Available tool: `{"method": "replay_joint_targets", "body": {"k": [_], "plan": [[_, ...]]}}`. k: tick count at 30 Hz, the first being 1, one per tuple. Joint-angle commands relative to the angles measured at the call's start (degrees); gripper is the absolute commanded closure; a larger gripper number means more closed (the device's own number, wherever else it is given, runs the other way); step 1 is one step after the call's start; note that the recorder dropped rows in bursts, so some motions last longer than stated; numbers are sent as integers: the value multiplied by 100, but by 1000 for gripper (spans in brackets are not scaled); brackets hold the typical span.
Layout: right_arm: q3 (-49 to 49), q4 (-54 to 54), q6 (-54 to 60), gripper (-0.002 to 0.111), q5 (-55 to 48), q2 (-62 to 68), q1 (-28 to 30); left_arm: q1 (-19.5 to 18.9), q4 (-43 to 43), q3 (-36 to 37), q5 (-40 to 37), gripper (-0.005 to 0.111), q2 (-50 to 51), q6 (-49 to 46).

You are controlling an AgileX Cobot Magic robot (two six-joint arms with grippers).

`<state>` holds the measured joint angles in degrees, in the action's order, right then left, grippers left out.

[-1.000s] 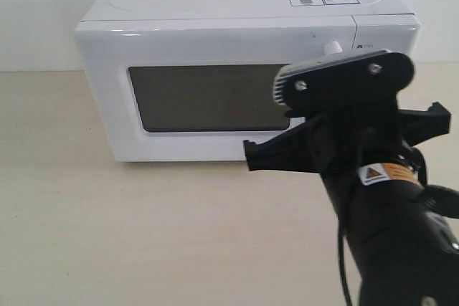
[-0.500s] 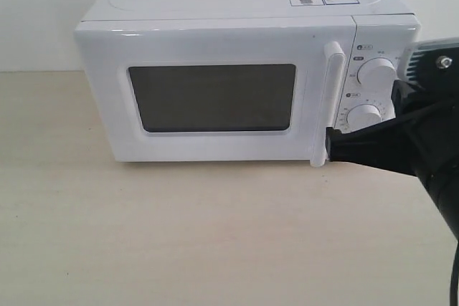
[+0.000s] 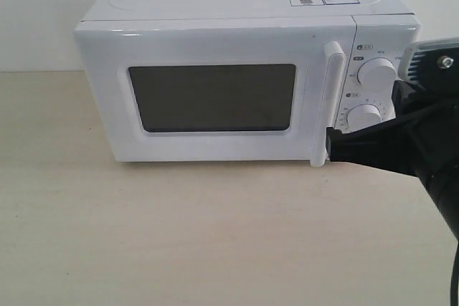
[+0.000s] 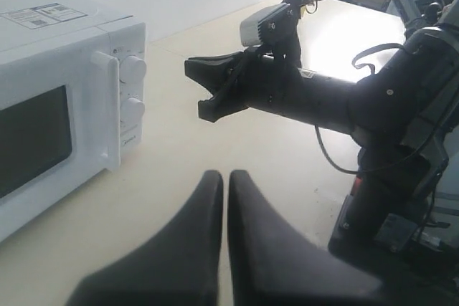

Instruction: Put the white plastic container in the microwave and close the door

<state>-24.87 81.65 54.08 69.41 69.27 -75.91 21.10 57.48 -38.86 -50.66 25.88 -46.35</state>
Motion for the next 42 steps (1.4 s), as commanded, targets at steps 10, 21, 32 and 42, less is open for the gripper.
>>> {"method": "replay_joint_targets", "body": {"k": [10,21,32,42], "plan": [[27,3,-4,108,56,-50,-8,-1431,-2598,-137,-85,102,-2307,1723],[27,4,-4,108,56,-61,-8,-2289,-5990,549,486,102,-2588,5101],[27,4,-4,108,56,-61,-8,-2289,-5170,3230,4431,102,-2588,5113],[27,6,-20,108,56,-61,-8,-2289,-5303,3886,4350,102,-2588,4829]]}}
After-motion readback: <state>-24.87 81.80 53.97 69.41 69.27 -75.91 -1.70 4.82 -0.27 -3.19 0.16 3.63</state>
